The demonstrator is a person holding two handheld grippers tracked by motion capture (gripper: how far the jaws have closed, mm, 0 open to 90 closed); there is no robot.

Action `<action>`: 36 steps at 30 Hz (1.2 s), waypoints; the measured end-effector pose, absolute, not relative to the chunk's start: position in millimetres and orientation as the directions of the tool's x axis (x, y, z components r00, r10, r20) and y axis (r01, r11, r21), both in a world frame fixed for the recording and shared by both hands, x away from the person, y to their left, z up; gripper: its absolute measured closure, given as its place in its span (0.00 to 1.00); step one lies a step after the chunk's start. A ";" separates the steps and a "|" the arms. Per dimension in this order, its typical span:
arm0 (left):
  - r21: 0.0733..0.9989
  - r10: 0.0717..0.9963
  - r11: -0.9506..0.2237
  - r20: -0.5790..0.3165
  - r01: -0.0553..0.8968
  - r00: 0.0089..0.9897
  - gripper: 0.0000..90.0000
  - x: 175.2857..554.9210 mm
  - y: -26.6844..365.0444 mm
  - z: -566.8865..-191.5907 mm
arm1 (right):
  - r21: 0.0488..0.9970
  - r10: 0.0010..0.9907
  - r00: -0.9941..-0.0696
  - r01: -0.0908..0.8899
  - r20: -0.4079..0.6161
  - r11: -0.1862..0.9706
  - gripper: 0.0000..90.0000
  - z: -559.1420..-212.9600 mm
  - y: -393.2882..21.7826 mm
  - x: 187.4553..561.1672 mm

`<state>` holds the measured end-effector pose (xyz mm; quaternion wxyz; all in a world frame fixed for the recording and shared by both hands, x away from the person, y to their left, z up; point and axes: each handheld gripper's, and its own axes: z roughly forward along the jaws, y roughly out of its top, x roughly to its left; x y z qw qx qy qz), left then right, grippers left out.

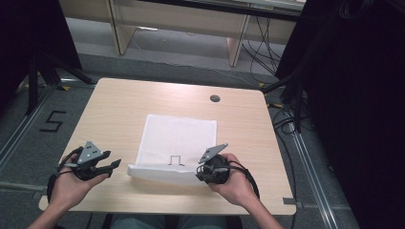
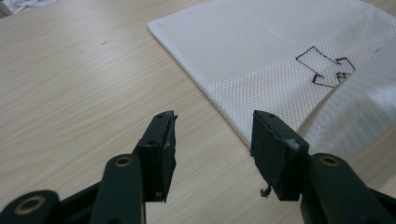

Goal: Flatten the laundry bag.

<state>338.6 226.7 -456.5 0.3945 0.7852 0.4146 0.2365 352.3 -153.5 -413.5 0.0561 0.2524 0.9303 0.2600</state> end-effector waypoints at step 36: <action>0.775 0.696 -0.438 -0.027 0.455 0.717 0.67 350.1 177.4 -464.8 | 0.441 0.505 -0.847 0.521 0.165 0.731 0.75 -450.3 -148.7 346.5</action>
